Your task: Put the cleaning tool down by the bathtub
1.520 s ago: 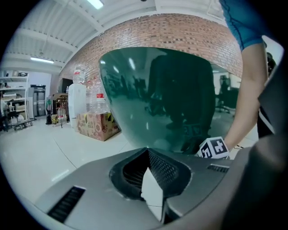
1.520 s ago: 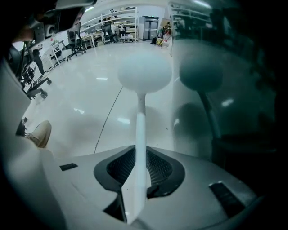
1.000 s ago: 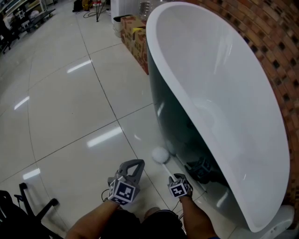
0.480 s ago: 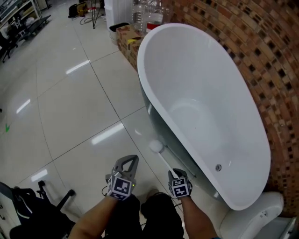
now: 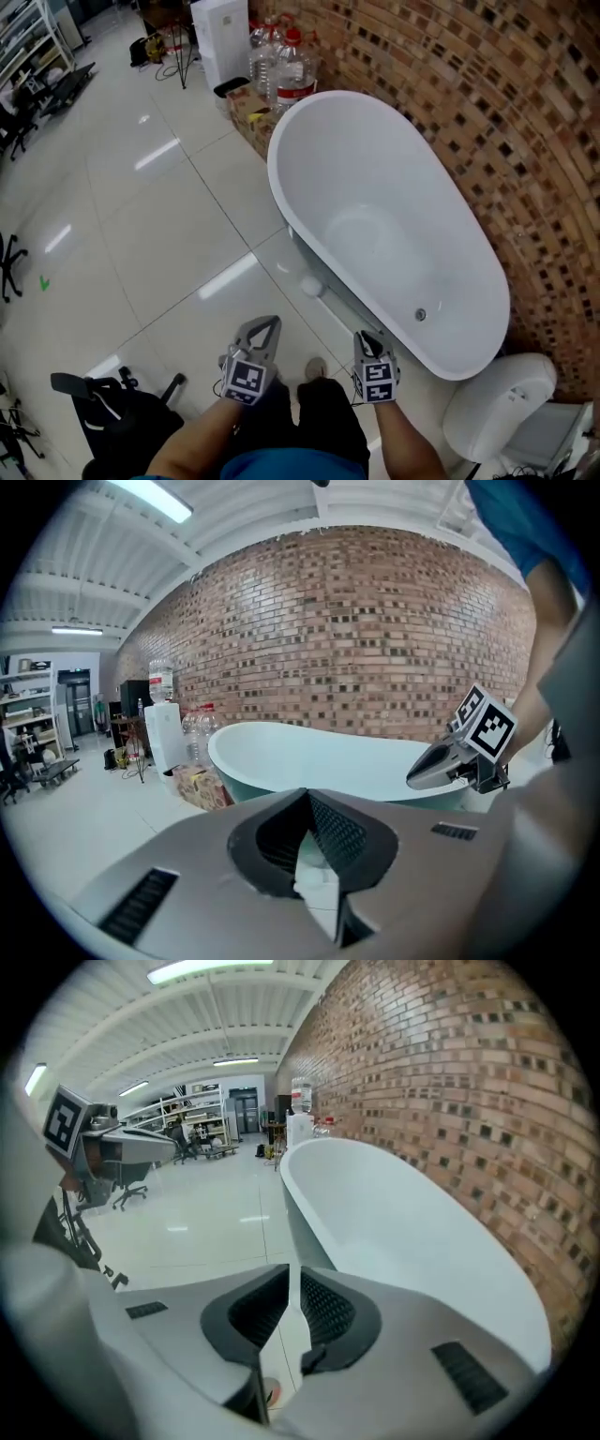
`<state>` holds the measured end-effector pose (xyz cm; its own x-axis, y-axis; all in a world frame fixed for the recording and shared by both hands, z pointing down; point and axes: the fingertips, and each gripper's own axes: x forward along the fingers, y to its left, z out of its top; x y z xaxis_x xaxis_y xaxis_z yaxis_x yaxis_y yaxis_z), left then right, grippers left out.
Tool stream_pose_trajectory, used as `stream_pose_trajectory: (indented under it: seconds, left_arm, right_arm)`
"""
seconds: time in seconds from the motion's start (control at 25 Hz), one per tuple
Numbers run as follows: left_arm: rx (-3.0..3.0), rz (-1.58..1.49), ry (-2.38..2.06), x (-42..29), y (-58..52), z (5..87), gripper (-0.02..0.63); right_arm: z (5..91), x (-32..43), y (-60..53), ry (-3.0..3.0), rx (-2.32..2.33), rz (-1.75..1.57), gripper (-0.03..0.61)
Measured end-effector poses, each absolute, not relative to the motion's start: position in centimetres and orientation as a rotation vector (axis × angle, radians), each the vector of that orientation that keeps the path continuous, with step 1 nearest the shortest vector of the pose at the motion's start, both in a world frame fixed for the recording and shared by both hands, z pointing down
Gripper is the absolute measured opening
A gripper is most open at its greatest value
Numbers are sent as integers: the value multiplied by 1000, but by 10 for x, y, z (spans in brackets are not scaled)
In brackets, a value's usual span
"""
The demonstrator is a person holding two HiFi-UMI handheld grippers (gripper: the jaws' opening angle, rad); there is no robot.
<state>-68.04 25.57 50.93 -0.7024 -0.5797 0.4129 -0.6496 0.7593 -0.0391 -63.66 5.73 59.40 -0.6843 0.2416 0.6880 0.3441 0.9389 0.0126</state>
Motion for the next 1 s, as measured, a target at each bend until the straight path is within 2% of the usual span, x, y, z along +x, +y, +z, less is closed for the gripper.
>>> stream_pose_trajectory:
  seconds: [0.2, 0.32, 0.44, 0.72, 1.0]
  left_arm:
    - [968, 217, -2501, -630, 252, 456, 3]
    - [986, 203, -2504, -611, 253, 426, 3]
    - [1034, 179, -2530, -602, 241, 391, 3]
    - [1130, 144, -2651, -593, 217, 314, 3]
    - [1123, 154, -2682, -584, 218, 302, 3]
  right_arm:
    - [485, -597, 69, -2435, -429, -173, 32]
    - [440, -579, 71, -2505, -403, -125, 3]
    - [404, -567, 63, -2572, -355, -94, 2]
    - [339, -541, 31, -2718, -165, 68, 0]
    - [298, -529, 31, -2784, -155, 95, 0]
